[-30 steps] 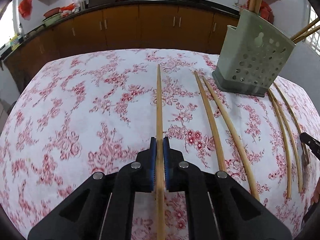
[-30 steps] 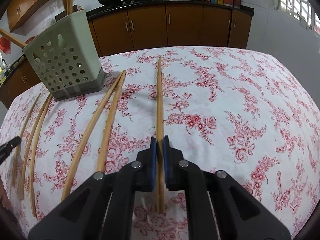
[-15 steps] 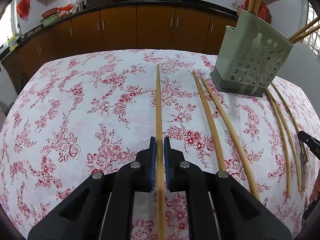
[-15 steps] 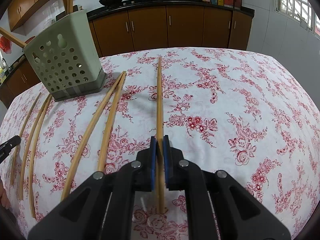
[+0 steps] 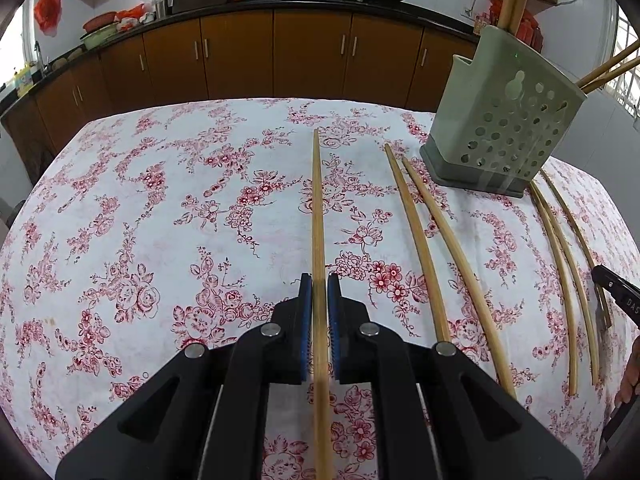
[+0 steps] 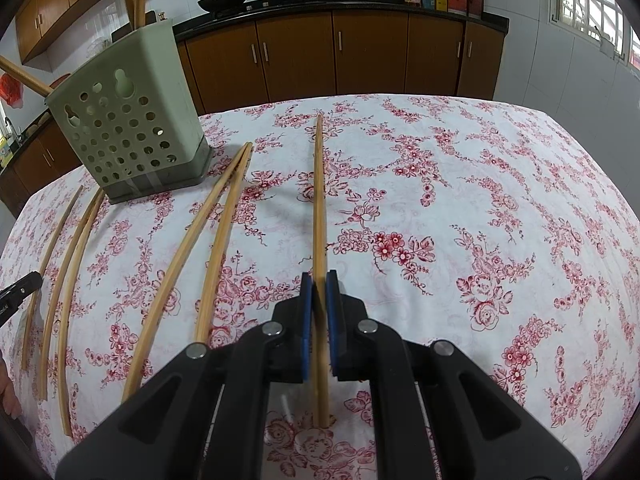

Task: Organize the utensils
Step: 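Lift both held chopsticks off the cloth with both tools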

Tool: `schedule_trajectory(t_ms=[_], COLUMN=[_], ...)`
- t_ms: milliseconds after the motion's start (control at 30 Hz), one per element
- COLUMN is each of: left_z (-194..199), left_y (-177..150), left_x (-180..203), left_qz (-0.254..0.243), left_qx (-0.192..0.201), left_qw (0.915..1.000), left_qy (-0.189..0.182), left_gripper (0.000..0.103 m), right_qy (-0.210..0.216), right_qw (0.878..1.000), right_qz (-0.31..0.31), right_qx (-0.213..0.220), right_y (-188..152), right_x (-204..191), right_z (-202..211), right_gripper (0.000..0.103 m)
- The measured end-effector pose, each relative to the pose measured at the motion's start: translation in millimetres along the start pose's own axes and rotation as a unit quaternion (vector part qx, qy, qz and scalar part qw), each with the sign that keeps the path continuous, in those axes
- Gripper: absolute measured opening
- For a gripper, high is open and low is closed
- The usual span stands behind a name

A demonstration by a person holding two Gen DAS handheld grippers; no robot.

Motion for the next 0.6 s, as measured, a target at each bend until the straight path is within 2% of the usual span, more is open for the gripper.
schedule_trajectory(t_ms=[167,433,600], left_z=[0.6,14.3,23.3], left_y=[0.3,-17.5,-30.8], left_x=[0.0,1.3,7.4], left_qz=[0.001,0.012,-0.014], left_qx=[0.000,-0.013,-0.007], left_qw=[1.0000,0.9997,0.9999], left_qy=[-0.001,-0.014,-0.006], left_gripper=[0.009,0.009,0.009], right_qy=[0.003,0.004,0.011], right_qw=[1.000,1.000,1.000], right_qz=[-0.002,0.007,0.008], right_qx=[0.000,-0.002,-0.003], right_y=[0.0,-15.4,-25.9], right_x=[1.0,-1.9,-1.5], right_z=[-0.1,12.1,19.9], right_gripper=[0.009,0.009,0.009])
Point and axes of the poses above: each gripper's, at about its wrist camera, not at the fingertips, and z roughly against the way its jaws point, x to its right, y to its top, the point moved 10 cm from there along -z, roughly the way its jaws point, and after that the axes turned 1 degree about z, right-handed, at the moved point
